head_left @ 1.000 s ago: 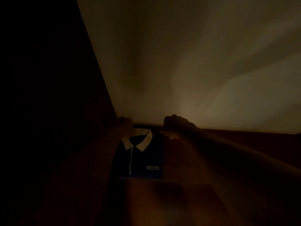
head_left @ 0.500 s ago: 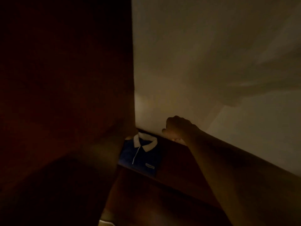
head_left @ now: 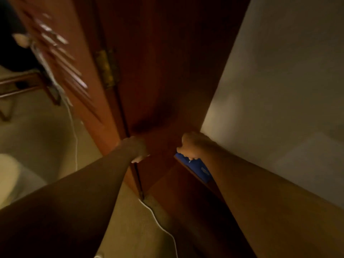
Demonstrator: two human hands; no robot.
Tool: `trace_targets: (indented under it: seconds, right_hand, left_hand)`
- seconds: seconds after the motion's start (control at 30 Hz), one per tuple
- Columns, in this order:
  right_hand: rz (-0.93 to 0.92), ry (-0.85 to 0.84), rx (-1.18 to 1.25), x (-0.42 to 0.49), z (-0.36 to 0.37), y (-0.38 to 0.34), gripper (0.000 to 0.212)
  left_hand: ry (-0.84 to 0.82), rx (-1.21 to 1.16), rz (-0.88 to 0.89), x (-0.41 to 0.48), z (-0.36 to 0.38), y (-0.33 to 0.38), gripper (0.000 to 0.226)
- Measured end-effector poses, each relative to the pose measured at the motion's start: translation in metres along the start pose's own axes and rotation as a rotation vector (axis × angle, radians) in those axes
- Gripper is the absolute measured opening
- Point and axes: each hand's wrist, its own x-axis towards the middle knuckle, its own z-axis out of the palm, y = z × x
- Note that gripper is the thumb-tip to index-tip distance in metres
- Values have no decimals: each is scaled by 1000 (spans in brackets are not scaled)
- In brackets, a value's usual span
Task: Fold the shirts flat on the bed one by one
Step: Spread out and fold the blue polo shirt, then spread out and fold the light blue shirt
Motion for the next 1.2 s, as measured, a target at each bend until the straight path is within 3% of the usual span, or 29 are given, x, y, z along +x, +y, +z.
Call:
trace_targets:
  seconds: [0.13, 0.27, 0.57, 1.2]
  right_hand:
    - [-99, 1, -45, -19, 23, -54, 39]
    - [-179, -54, -122, -42, 52, -113, 34]
    - [-417, -86, -254, -93, 109, -262, 30]
    - [-1024, -179, -552, -242, 224, -616, 31]
  left_hand:
    - [12, -101, -70, -36, 35, -61, 34]
    - [20, -108, -145, -79, 74, -118, 24]
    - [79, -319, -396, -202, 144, -245, 39]
    - [181, -749, -1053, -506, 304, -467, 30]
